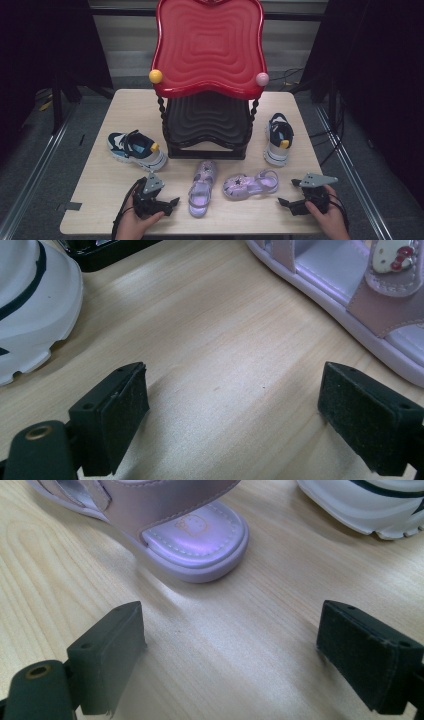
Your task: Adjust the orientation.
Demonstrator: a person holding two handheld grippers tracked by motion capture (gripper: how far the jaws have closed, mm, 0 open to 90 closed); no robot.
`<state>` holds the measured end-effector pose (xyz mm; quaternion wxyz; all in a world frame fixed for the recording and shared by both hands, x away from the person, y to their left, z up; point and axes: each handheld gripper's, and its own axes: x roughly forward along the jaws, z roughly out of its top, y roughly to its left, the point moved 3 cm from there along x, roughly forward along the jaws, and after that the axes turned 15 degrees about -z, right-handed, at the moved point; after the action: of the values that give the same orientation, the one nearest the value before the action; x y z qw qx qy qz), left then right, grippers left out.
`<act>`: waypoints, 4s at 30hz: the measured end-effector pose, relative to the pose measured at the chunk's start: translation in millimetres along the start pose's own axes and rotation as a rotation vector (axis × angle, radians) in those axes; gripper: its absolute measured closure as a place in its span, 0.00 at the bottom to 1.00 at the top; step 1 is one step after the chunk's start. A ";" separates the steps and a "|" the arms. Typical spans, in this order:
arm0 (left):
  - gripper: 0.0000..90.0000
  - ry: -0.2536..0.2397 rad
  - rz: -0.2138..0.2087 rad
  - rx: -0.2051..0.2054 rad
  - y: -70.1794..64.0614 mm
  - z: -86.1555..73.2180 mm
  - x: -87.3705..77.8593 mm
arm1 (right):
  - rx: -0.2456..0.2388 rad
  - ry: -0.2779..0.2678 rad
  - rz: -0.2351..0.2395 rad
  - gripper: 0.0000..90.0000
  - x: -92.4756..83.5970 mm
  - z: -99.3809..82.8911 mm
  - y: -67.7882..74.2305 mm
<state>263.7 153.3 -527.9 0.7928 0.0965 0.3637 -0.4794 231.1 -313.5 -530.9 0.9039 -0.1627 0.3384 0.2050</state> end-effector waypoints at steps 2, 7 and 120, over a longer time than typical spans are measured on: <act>0.14 0.000 0.000 0.000 0.0 0.0 0.0 | 0.000 0.000 0.000 0.13 0.0 0.0 0.0; 0.14 -0.001 0.000 0.000 0.0 0.0 0.0 | 0.001 0.000 0.000 0.13 0.0 0.0 0.0; 0.27 -0.021 -0.187 0.013 -22.8 0.9 -2.1 | -0.002 0.000 0.007 0.13 0.0 0.1 0.2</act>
<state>244.6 142.4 -521.4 0.7478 0.0623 0.3596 -0.5546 231.0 -313.3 -530.8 0.9030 -0.1624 0.3388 0.2082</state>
